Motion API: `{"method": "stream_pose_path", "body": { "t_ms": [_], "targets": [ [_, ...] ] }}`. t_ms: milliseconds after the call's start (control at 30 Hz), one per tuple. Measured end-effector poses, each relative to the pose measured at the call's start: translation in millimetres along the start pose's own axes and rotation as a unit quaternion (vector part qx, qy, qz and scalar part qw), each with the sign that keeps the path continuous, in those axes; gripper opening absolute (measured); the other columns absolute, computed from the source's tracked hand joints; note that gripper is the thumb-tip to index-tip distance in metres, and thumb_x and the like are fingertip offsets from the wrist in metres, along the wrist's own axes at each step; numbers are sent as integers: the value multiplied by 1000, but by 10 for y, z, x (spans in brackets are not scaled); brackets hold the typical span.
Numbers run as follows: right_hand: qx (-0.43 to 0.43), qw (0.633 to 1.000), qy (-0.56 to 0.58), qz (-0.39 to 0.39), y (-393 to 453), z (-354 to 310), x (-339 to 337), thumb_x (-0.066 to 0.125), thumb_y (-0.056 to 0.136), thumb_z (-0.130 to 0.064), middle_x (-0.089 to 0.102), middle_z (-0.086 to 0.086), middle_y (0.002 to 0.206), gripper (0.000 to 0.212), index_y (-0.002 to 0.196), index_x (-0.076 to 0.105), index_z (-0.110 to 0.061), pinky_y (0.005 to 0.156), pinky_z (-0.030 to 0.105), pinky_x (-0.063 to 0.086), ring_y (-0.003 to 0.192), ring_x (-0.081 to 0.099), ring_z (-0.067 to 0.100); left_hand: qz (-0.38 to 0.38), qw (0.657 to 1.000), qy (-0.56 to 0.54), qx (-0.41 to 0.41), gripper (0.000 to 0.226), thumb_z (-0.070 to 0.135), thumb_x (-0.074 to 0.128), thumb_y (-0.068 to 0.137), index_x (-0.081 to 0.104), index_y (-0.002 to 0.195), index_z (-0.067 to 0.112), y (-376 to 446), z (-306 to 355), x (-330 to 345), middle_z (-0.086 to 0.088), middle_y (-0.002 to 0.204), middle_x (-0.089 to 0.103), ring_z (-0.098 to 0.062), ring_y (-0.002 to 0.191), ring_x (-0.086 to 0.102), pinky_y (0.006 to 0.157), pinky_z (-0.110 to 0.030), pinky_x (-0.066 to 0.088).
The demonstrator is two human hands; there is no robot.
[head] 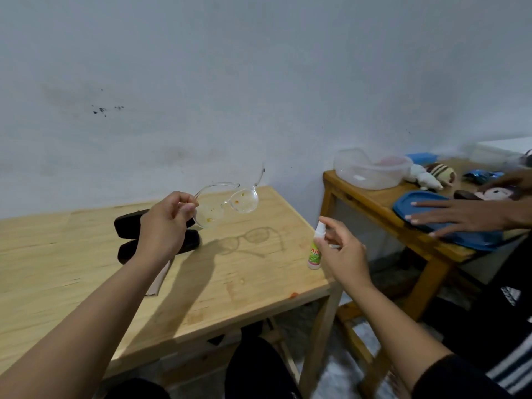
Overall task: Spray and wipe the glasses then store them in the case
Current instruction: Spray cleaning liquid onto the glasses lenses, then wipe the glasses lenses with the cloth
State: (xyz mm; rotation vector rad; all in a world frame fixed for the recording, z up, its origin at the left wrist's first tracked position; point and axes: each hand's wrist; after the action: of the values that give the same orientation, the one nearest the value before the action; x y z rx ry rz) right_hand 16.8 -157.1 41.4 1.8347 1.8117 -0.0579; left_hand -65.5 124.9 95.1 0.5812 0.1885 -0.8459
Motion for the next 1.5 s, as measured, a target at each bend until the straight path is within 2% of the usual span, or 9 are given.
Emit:
{"method": "stream_pose_path", "body": {
  "t_ms": [233, 400, 567, 733, 833, 900, 1033, 1267, 1500],
  "targets": [
    [-15, 1000, -8, -24, 29, -5, 21, 63, 87, -15, 62, -7, 101, 38, 121, 56, -30, 68, 9, 49, 81, 57, -8, -10, 1000, -10, -12, 17, 18, 51, 93, 60, 81, 25, 7, -97, 24, -2, 89, 71, -9, 90, 67, 93, -38, 47],
    [-27, 999, -19, -36, 28, 10, 58, 62, 88, -15, 63, -4, 106, 40, 123, 54, -32, 63, 4, 49, 81, 58, -9, -11, 1000, 7, -12, 21, 16, 49, 94, 58, 79, 28, 1, -67, 19, 4, 85, 67, 2, 84, 60, 73, -12, 39],
    [-32, 998, -7, -44, 40, -15, 49, 63, 87, -18, 61, -7, 110, 52, 133, 44, -35, 63, 4, 47, 85, 59, -5, -5, 1000, 6, -12, 20, 17, 49, 94, 58, 79, 27, 8, -85, -12, 15, 74, 65, -11, 84, 60, 70, -13, 37],
    [-86, 989, -107, -61, 160, -169, 18, 57, 90, -31, 53, -1, 136, 50, 137, 43, -25, 97, 25, 39, 123, 49, 14, 7, 1000, 9, -4, 19, 18, 50, 93, 59, 80, 26, 34, -66, -99, 11, 80, 67, -15, 89, 62, 69, -12, 37],
    [-123, 967, -211, -76, 267, -343, 61, 47, 95, -32, 50, 4, 140, 43, 134, 48, -15, 101, 26, 32, 129, 44, 18, 20, 999, 28, -2, 12, 18, 51, 93, 62, 89, 20, 42, -54, -195, -1, 92, 70, -22, 86, 61, 64, -9, 37],
    [-120, 952, -262, -101, 331, -460, 123, 44, 96, -34, 47, 5, 142, 44, 135, 47, -13, 103, 30, 32, 131, 41, 20, 31, 999, 34, 3, 12, 19, 51, 93, 62, 89, 20, 42, -54, -281, -3, 93, 71, -28, 89, 64, 69, -22, 41],
    [-140, 929, -313, -140, 396, -681, 321, 41, 97, -36, 41, 6, 146, 48, 137, 43, -11, 106, 35, 31, 134, 37, 22, 54, 998, 35, -4, 13, 18, 51, 93, 62, 87, 21, 20, -53, -518, -4, 88, 71, -22, 87, 65, 64, -20, 39],
    [-191, 928, -259, -186, 260, -916, 1032, 47, 94, -33, 46, 7, 143, 45, 134, 48, -12, 106, 29, 31, 131, 42, 22, 109, 991, 71, -20, 11, 17, 52, 93, 62, 88, 19, -70, -179, -1091, 0, 89, 67, 5, 67, 51, 59, -16, 35],
    [-199, 926, -165, -274, -51, -979, 1941, 48, 91, -36, 54, -4, 133, 42, 131, 51, -23, 97, 26, 39, 123, 49, 15, 138, 984, 85, -71, 22, 16, 49, 94, 58, 78, 28, -239, -584, -1679, -2, 96, 71, -14, 95, 65, 69, -21, 41]
  ]
}}
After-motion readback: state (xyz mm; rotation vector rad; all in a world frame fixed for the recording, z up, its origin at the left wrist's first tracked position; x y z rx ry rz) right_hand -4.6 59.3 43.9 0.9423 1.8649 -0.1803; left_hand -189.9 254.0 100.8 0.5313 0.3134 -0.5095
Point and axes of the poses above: each hand's wrist, its own y-axis towards the middle knuckle, its own x-axis out of the palm, z = x × y
